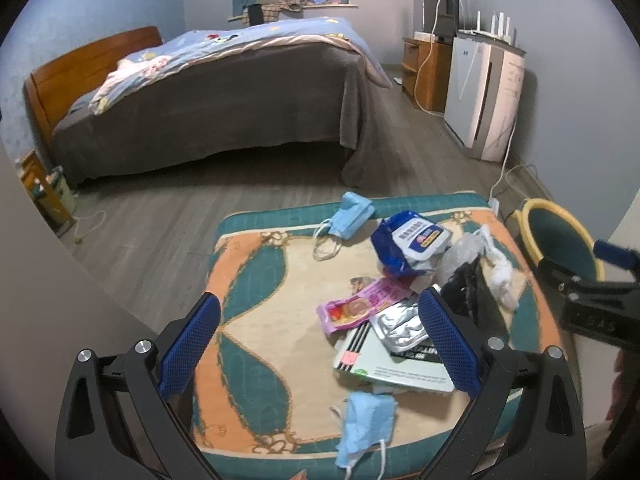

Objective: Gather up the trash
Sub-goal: 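Grasp the blue face mask with left gripper while right grasps black plastic bag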

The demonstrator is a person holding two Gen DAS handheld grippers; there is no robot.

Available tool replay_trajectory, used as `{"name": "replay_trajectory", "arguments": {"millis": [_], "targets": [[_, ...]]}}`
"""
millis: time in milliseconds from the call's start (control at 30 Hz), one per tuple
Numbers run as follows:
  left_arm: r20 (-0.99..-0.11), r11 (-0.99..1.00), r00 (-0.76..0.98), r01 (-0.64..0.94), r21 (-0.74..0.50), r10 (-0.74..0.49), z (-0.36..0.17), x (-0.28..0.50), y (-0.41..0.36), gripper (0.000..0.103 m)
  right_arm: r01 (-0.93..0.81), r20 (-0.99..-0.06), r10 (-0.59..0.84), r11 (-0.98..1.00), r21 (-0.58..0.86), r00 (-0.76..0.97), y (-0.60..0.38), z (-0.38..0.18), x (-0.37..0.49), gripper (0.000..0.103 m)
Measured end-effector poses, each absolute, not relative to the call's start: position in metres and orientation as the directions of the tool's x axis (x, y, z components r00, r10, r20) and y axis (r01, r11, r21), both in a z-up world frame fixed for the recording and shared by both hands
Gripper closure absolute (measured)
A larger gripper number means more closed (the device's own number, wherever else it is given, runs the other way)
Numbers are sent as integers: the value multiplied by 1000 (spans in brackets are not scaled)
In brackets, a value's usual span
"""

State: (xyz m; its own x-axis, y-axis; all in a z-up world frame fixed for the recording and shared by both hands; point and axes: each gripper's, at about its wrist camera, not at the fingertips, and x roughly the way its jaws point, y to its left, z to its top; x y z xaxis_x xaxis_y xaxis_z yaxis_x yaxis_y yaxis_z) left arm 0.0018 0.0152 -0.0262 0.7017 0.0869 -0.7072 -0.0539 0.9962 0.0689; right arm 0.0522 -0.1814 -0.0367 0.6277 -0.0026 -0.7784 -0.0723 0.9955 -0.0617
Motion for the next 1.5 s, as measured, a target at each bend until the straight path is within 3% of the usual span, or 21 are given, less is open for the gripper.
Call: {"name": "replay_trajectory", "arguments": {"millis": [267,533,667,833,900,967,1100,1167,1200,1267,1300,1333,1500], "targets": [[-720,997,690,-34,71,74,-38,-1,8,5,-67,-793,7,997,-44,609,-183,-42,57,6],[-792,996,606,-82,31,75,-95,-15,7,5,-33,-795,78,997,72,602,-186,-50,64,6],[-836,997,544,-29,65,70,-123,-19,-3,5,-59,-847,131,991,117,515,-177,-63,68,6],[-886,999,463,17,46,33,-148,-16,-5,9,-104,-868,145,989,108,475,-160,-76,71,6],[-896,1000,443,25,18,5,-151,-14,-3,17,-152,-870,156,984,94,467,-148,-81,72,6],[-910,999,414,32,7,-7,-157,-11,-3,33,-184,-882,168,978,95,440,-138,-90,75,14],[-929,998,368,58,-8,-29,-167,-11,-3,55,-217,-902,197,969,119,384,-126,-105,79,33],[-928,997,369,69,-18,-43,-166,-12,-3,66,-229,-906,188,968,106,378,-123,-106,80,60],[-926,997,375,72,-17,-43,-165,-10,-4,73,-227,-906,174,970,90,385,-123,-105,80,65],[-920,998,391,65,-10,-34,-160,-11,-2,78,-213,-905,193,970,118,379,-128,-103,80,84],[-912,998,409,56,-10,-32,-155,-11,0,80,-207,-902,200,970,127,382,-131,-101,80,86],[-904,999,427,46,-18,-36,-148,-11,3,81,-208,-897,208,969,134,389,-133,-98,79,95],[-838,1000,545,4,-31,-28,-111,-10,12,83,-183,-873,228,969,163,431,-152,-76,75,98]]}}
